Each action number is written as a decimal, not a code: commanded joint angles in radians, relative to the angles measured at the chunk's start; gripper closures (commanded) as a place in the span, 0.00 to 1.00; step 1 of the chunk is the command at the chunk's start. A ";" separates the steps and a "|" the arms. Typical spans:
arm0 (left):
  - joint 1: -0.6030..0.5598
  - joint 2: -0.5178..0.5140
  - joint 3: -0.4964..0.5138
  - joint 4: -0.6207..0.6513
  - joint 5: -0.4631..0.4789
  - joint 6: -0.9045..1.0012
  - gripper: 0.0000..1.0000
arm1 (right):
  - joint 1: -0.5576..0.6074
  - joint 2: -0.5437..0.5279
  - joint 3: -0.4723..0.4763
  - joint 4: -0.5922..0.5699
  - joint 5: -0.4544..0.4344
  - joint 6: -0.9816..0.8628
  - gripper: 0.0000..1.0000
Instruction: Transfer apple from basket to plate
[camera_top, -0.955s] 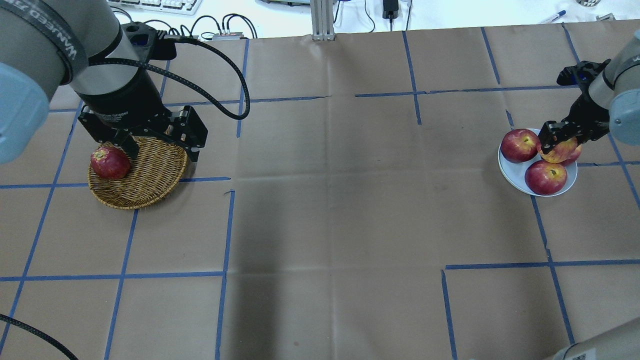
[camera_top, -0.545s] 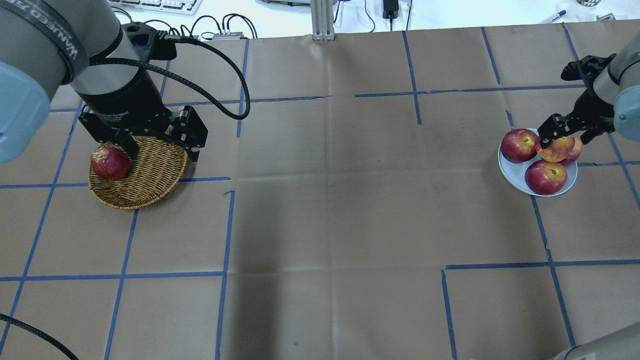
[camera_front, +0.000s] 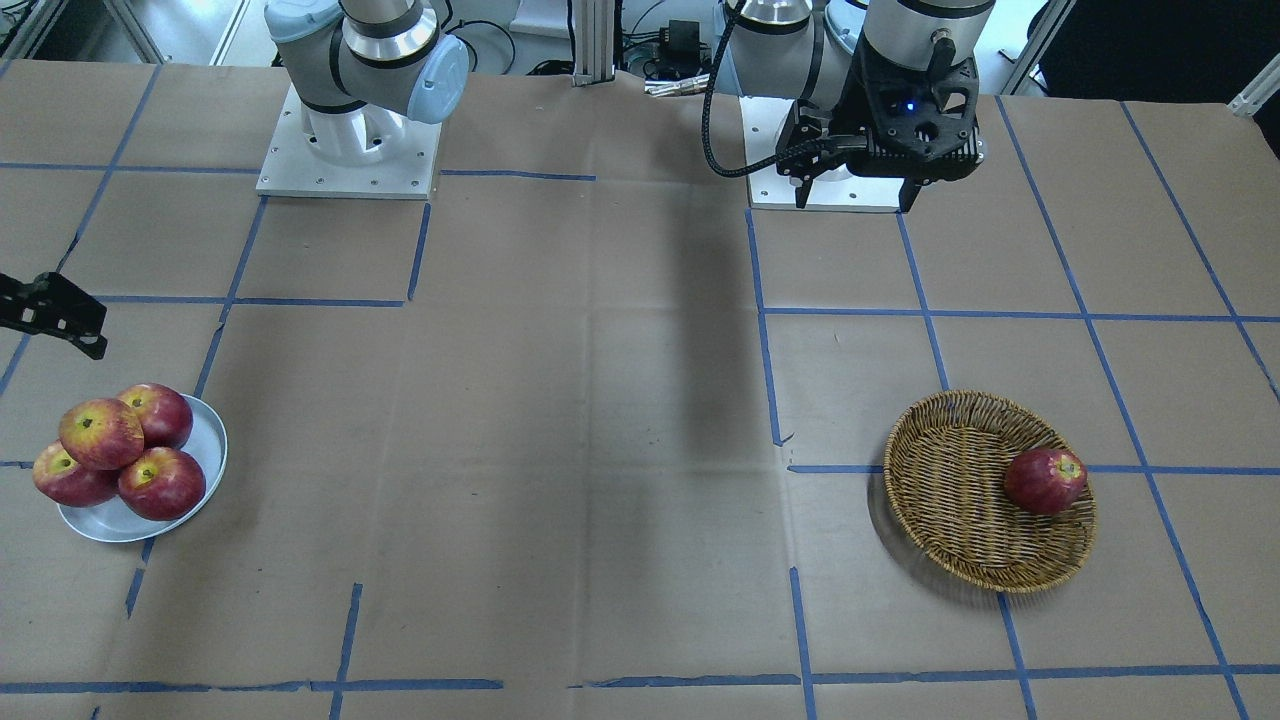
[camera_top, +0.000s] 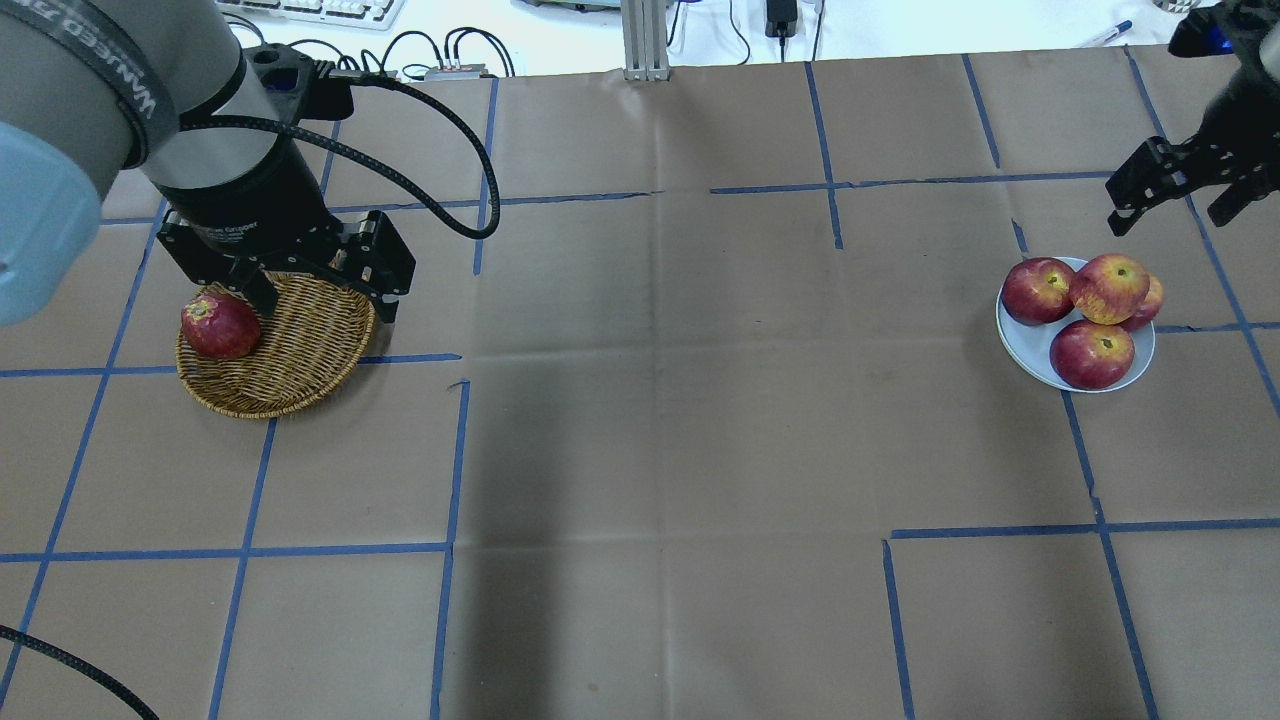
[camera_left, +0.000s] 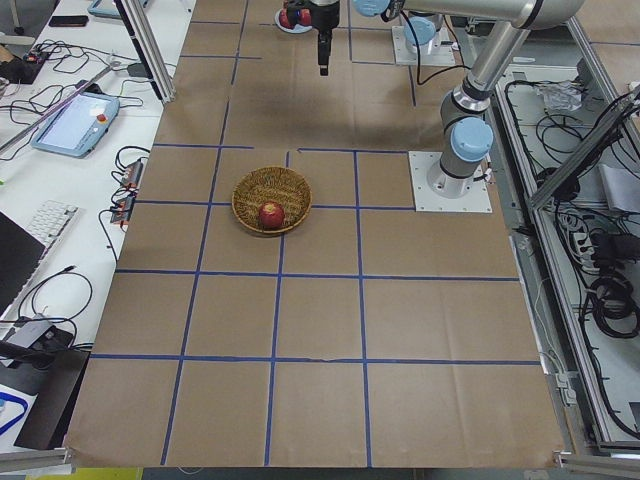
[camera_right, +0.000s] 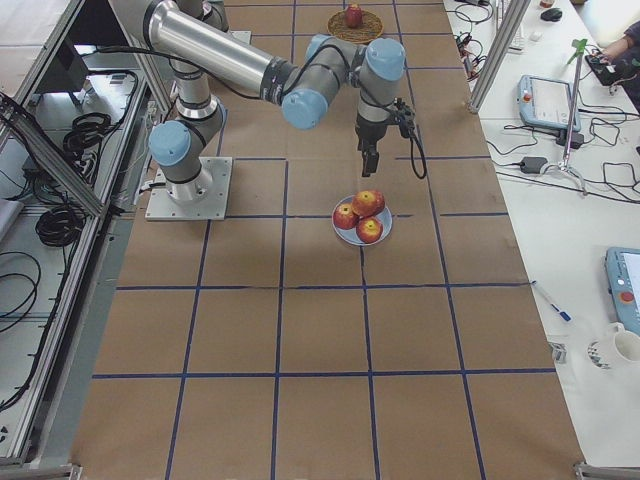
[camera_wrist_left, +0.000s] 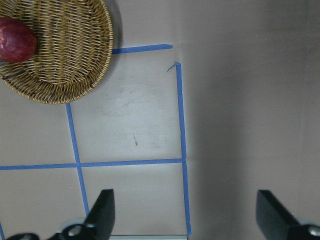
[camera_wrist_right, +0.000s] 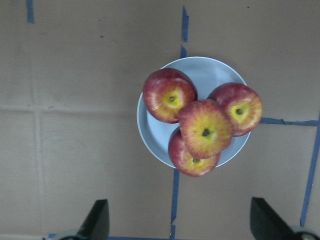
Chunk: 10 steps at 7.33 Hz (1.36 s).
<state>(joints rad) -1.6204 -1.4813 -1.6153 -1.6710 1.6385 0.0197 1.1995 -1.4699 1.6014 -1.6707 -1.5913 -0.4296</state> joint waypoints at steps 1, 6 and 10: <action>0.001 0.000 0.000 0.000 0.000 0.000 0.01 | 0.165 -0.088 -0.012 0.104 0.001 0.182 0.00; 0.001 -0.001 0.000 0.000 0.001 0.000 0.01 | 0.350 -0.121 0.015 0.118 0.005 0.318 0.01; 0.001 -0.001 0.000 0.000 0.003 0.000 0.01 | 0.351 -0.139 0.023 0.104 0.005 0.319 0.00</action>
<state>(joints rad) -1.6187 -1.4826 -1.6153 -1.6705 1.6405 0.0199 1.5505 -1.6070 1.6254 -1.5654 -1.5862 -0.1106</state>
